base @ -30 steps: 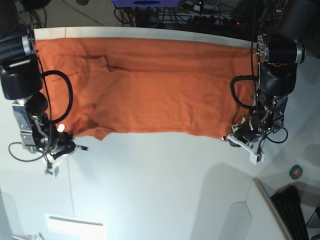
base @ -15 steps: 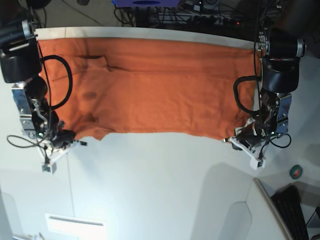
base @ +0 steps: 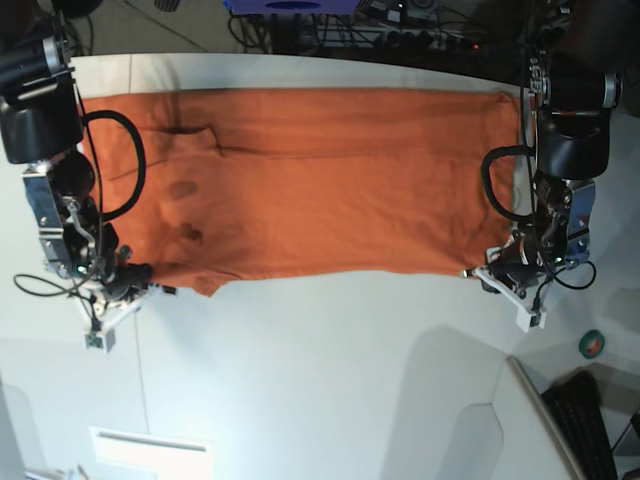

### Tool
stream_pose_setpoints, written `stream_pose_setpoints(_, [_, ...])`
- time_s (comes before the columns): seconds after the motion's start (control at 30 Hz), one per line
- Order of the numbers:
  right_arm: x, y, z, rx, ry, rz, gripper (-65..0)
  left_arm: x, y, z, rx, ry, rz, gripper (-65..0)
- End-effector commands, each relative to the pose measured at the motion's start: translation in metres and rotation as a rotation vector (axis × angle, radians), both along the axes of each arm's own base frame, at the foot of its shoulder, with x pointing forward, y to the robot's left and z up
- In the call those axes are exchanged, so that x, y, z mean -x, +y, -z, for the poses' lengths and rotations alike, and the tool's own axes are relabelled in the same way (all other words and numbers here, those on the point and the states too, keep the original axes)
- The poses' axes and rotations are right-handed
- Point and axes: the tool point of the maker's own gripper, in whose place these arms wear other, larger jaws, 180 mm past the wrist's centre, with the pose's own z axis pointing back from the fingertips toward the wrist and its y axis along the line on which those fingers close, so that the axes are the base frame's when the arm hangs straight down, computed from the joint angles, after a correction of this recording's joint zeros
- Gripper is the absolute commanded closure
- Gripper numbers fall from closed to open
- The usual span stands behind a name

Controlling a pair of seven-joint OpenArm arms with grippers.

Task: Layout the t-shirt on the table in an organized manner, then fold the t-shirt properly
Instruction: 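Hold both hem corners and lift them toward the collar edge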

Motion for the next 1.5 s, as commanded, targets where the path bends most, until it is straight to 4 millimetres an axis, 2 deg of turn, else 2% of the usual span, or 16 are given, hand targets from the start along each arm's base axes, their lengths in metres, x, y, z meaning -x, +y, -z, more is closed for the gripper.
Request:
stream_pose_setpoints(0.0, [-0.014, -0.006, -0.017, 0.009, -0.058, 0.003, 0.0, -0.016, 0.012, -0.02, -0.02, -0.058, -0.005, -9.1])
stream_pose_setpoints(0.13, [-0.013, -0.005, -0.015, 0.01, -0.054, 0.001, 0.0, -0.018, 0.023, -0.026, -0.008, -0.079, -0.046, -36.5])
stream_pose_setpoints(0.23, [-0.012, -0.005, -0.015, 0.01, -0.053, 0.001, 0.0, -0.02, 0.04, -0.035, 0.017, -0.114, -0.119, -48.2])
stream_pose_setpoints(0.33, [-0.012, -0.005, -0.015, 0.01, -0.053, 0.001, 0.0, -0.022, 0.046, -0.039, 0.023, -0.127, -0.142, -52.5])
stream_pose_setpoints(0.4, [-0.012, -0.005, -0.015, 0.01, -0.053, 0.001, 0.0, -0.022, 0.052, -0.042, 0.001, -0.126, -0.131, -52.7])
stream_pose_setpoints(0.5, [-0.01, -0.005, -0.013, 0.008, -0.039, -0.001, 0.0, -0.031, 0.047, -0.047, -0.024, -0.122, -0.09, -52.7])
stream_pose_setpoints(0.57, [-0.009, -0.004, -0.012, 0.006, -0.024, -0.004, 0.0, -0.03, 0.052, -0.04, -0.048, -0.078, -0.074, -52.5])
stream_pose_setpoints(0.7, [-0.013, 0.002, -0.024, -0.002, -0.053, -0.018, 0.0, -0.028, 0.049, -0.024, -0.071, 0.011, -0.045, -52.5])
stream_pose_setpoints(0.87, [-0.015, 0.007, -0.033, -0.01, -0.073, -0.03, 0.0, -0.026, 0.04, -0.017, -0.095, 0.041, 0.003, -52.3])
stream_pose_setpoints(1.1, [-0.014, 0.008, -0.032, -0.011, -0.065, -0.031, 0.0, -0.016, 0.038, -0.007, -0.093, 0.065, 0.006, -52.0])
stream_pose_setpoints(1.13, [-0.013, 0.008, -0.032, -0.011, -0.063, -0.031, 0.0, -0.016, 0.038, -0.006, -0.094, 0.067, 0.007, -50.4])
stream_pose_setpoints(1.27, [-0.013, 0.008, -0.032, -0.011, -0.063, -0.031, 0.0, -0.005, 0.04, 0.003, -0.09, 0.076, -0.003, -34.4])
stream_pose_setpoints(1.33, [-0.013, 0.008, -0.032, -0.011, -0.063, -0.031, 0.0, -0.001, 0.043, 0.008, -0.088, 0.068, -0.021, -29.0])
stream_pose_setpoints(1.47, [-0.013, 0.008, -0.032, -0.011, -0.063, -0.031, 0.0, 0.006, 0.049, 0.017, -0.083, 0.075, -0.048, -27.5])
